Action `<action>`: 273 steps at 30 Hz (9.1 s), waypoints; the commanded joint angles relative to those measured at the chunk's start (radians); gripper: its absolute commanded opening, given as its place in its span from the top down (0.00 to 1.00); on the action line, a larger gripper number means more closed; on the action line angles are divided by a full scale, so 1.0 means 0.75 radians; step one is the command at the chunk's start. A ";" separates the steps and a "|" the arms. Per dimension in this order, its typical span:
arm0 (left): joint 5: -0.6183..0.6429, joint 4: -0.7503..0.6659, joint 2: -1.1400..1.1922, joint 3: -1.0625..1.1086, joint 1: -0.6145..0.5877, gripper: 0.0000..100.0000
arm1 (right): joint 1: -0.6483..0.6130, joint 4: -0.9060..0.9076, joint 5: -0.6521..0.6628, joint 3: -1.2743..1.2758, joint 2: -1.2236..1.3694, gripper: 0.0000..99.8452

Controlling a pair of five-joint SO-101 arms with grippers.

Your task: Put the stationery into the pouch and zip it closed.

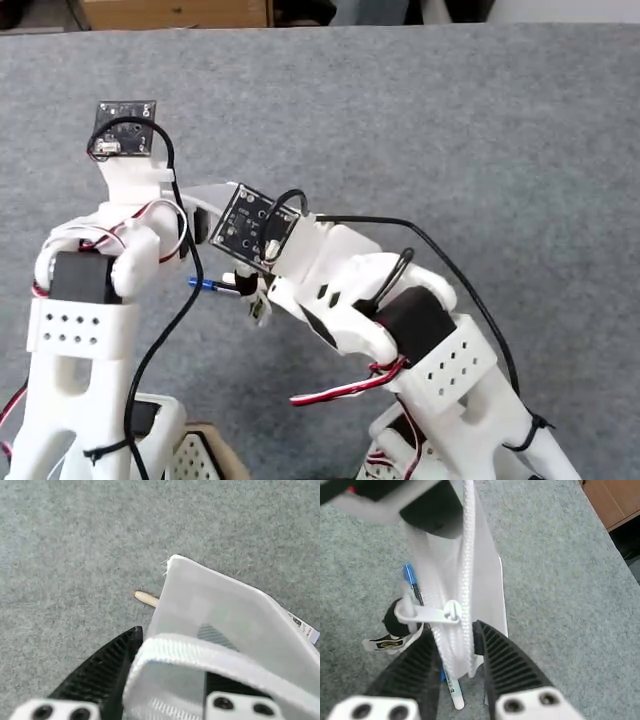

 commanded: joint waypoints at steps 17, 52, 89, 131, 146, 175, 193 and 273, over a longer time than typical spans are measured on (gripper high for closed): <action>-0.209 -0.014 -0.002 -0.054 -0.197 0.94 | -0.018 0.000 -0.002 -0.089 -0.001 0.99; -0.006 0.671 0.153 -0.670 -0.287 0.97 | -0.018 0.068 -0.004 -0.089 -0.183 0.98; 0.094 0.677 -0.155 -0.394 -0.664 0.97 | 0.338 0.139 -0.198 -0.202 -0.230 0.71; -0.037 0.606 0.192 -0.416 -0.952 0.97 | 0.489 0.168 -0.264 -0.733 1.542 0.71; -0.037 0.601 0.192 -0.416 -0.952 0.97 | 0.460 0.209 -0.209 -0.783 1.705 0.71; -0.092 0.667 0.190 -0.404 -0.805 0.97 | 0.448 0.458 -0.207 -1.157 1.797 0.99; -0.029 0.667 0.192 -0.435 -0.666 0.97 | 0.025 0.393 -0.219 -1.157 0.611 0.99; 0.141 0.657 0.194 -0.427 -0.480 0.97 | -0.225 -0.655 -0.640 -0.277 0.388 0.83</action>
